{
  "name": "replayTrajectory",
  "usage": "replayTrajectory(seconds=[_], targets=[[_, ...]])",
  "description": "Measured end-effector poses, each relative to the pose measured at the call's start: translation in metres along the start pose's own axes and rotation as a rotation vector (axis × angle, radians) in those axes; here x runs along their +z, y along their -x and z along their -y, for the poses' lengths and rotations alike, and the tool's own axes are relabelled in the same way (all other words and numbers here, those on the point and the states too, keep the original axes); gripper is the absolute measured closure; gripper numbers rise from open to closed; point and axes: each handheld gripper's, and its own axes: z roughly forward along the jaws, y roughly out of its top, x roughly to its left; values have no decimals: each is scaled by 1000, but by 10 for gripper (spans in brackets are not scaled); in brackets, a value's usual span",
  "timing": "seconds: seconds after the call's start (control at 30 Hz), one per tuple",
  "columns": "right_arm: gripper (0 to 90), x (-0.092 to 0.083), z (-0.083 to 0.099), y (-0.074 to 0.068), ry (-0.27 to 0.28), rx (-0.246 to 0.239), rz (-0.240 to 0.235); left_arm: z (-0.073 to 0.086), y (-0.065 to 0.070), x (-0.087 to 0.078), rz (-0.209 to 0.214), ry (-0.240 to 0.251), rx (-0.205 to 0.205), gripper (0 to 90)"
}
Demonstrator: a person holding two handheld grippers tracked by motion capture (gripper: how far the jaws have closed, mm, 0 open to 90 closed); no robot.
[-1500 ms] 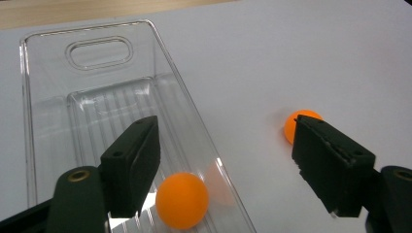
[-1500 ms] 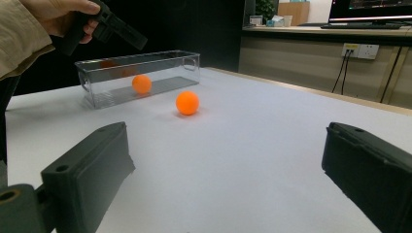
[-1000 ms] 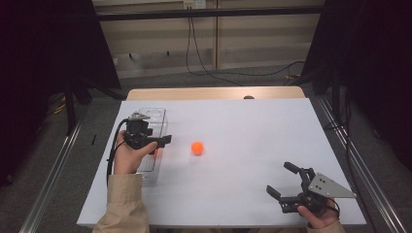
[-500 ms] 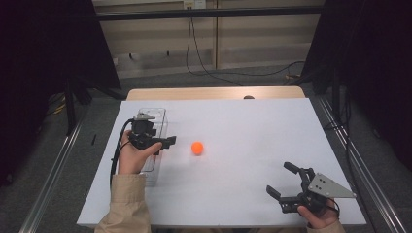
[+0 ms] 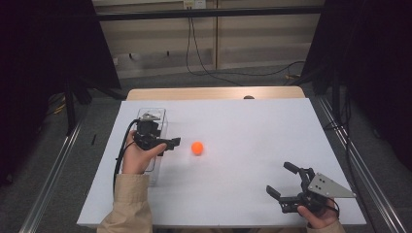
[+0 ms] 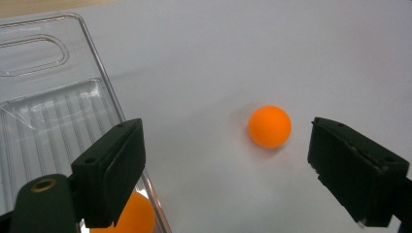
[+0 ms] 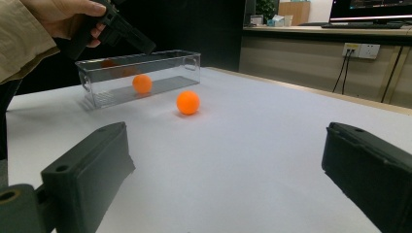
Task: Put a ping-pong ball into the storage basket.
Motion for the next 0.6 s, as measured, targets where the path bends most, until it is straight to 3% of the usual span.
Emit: replayTrajectory(seconds=[0.6], targets=[[29, 0, 0, 0, 1, 0, -2, -1, 11, 10, 20, -12, 11, 135]])
